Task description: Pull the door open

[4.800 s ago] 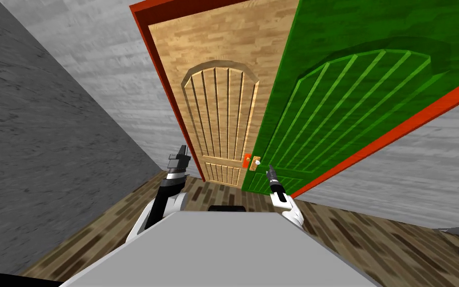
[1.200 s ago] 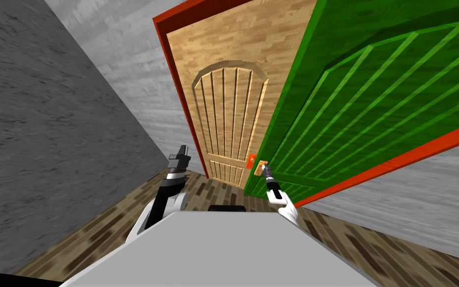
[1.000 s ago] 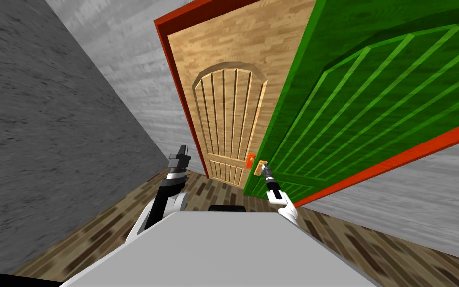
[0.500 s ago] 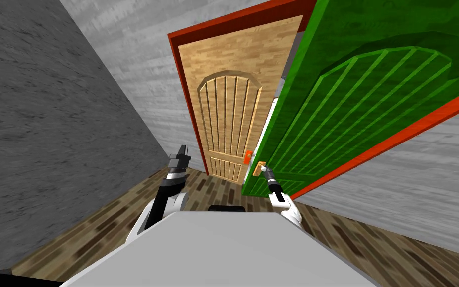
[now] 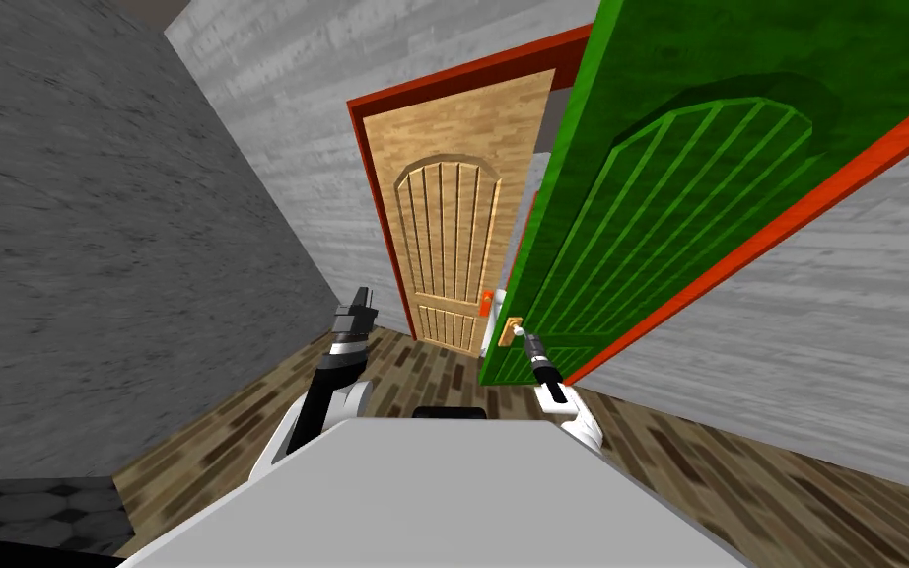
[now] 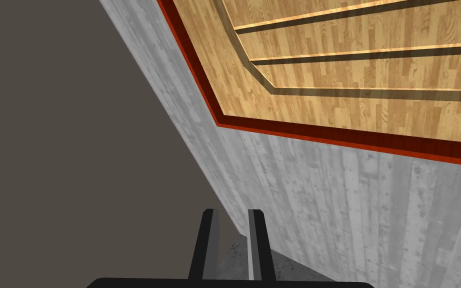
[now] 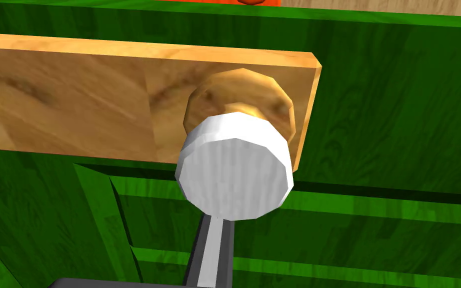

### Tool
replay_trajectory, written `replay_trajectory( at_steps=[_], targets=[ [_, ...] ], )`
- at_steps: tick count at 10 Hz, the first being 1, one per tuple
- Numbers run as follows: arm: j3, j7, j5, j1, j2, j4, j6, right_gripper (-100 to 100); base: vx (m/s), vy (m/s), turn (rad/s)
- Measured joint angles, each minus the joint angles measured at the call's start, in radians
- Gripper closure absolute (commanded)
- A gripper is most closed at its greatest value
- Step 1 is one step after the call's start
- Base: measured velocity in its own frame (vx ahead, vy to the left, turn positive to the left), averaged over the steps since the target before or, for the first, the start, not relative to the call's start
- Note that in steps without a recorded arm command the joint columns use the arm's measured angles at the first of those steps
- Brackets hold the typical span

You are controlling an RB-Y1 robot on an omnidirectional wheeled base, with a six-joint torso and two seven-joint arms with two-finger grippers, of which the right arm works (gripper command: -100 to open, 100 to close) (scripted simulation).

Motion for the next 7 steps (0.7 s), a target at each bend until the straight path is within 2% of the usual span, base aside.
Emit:
replay_trajectory(
  at_steps=[2,5,7],
  targets=[
    [0.023,-0.021,0.009,0.023,-0.005,-0.03,-0.003,-100,-0.211,-0.039,0.102],
    [0.063,-0.05,0.022,0.031,-0.011,-0.054,-0.017,-100,-0.169,0.003,0.048],
    [0.061,-0.047,0.02,0.026,-0.009,-0.049,-0.02,-100,0.13,-0.03,0.021]
  ],
)
